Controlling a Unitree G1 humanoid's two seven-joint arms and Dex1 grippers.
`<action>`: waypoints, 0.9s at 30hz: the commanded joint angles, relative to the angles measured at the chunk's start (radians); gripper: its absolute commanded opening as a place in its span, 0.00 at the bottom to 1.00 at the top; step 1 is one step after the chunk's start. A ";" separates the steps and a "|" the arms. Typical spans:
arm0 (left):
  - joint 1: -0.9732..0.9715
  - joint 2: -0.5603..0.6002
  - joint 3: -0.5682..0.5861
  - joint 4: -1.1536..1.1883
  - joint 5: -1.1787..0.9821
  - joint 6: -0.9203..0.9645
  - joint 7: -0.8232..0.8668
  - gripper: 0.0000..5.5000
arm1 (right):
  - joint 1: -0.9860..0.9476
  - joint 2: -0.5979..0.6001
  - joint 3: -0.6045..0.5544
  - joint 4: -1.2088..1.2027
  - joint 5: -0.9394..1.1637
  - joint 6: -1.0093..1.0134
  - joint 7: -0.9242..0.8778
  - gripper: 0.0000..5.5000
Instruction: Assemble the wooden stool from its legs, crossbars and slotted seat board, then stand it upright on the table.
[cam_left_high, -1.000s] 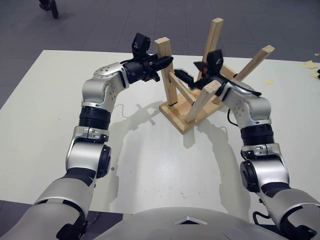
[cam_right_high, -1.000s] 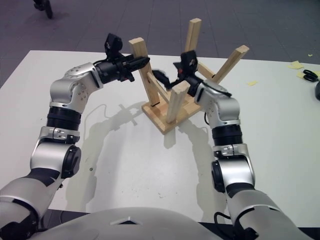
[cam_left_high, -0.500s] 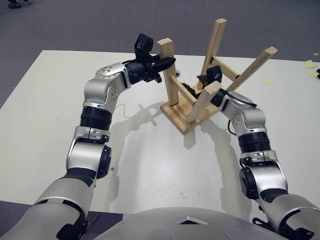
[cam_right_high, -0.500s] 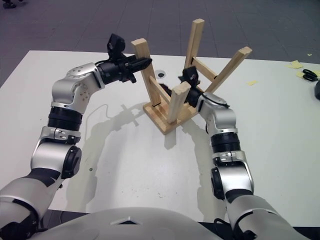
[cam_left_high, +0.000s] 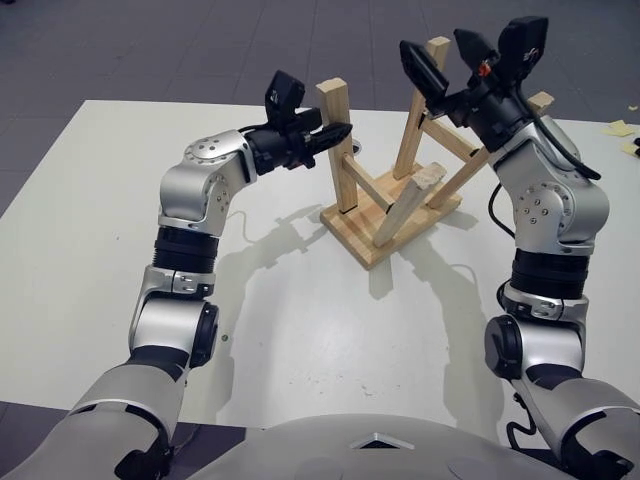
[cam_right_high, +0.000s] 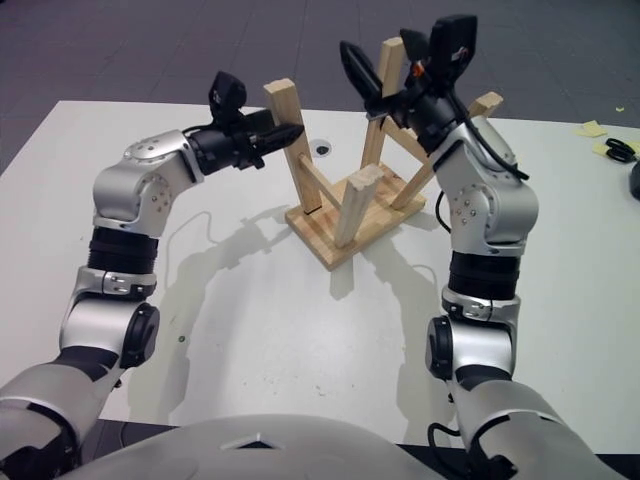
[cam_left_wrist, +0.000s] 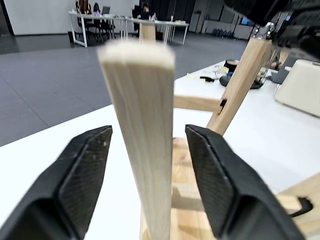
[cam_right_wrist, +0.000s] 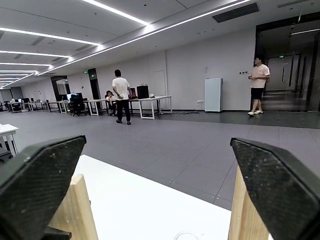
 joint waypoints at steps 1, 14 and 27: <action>-0.053 -0.008 0.115 -0.089 -0.116 0.066 0.033 0.63 | 0.016 0.010 -0.025 -0.070 0.044 0.042 -0.042 0.98; -0.441 -0.094 0.216 0.411 -0.121 -0.216 0.098 0.98 | 0.013 0.048 -0.037 -0.169 0.097 0.057 -0.174 0.98; -0.343 -0.124 0.046 0.733 0.075 -0.285 -0.076 0.98 | 0.153 0.076 0.030 -0.314 0.115 0.125 -0.248 0.98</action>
